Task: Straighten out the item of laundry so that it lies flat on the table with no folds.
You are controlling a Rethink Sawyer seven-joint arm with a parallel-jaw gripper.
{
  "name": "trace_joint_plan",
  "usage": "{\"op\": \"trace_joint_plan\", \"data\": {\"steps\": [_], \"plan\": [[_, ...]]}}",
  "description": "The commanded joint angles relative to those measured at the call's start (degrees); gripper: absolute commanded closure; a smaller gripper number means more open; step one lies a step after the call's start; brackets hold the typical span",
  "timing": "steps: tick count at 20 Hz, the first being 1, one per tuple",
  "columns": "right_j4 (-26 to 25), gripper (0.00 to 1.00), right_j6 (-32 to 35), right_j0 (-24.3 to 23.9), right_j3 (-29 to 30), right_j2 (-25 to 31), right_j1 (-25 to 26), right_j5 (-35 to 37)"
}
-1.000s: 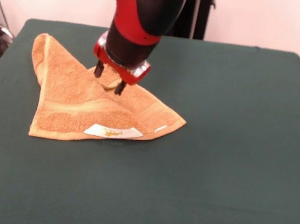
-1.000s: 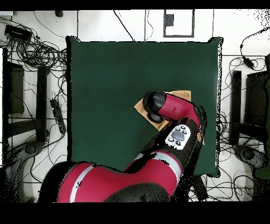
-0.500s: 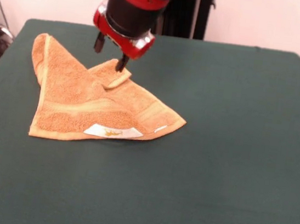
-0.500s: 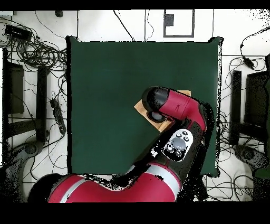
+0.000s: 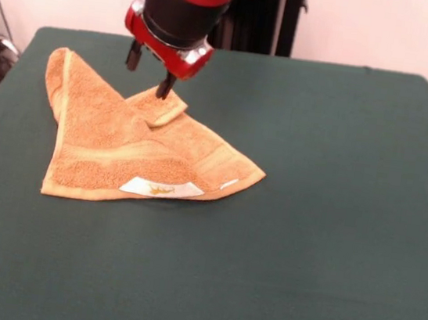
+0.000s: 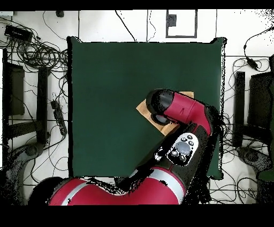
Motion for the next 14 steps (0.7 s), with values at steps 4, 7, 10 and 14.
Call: {"op": "trace_joint_plan", "data": {"steps": [4,7,10,14], "plan": [[3.6,0.0,16.92,-0.2,8.99,8.84,6.59,-9.05],[4.12,0.0,16.89,-0.2,9.4,8.97,7.13,-10.53],[4.8,0.0,16.62,-0.67,10.28,9.93,7.72,-13.41],[5.89,0.0,16.05,-2.0,11.56,12.24,8.73,-19.18]]}}
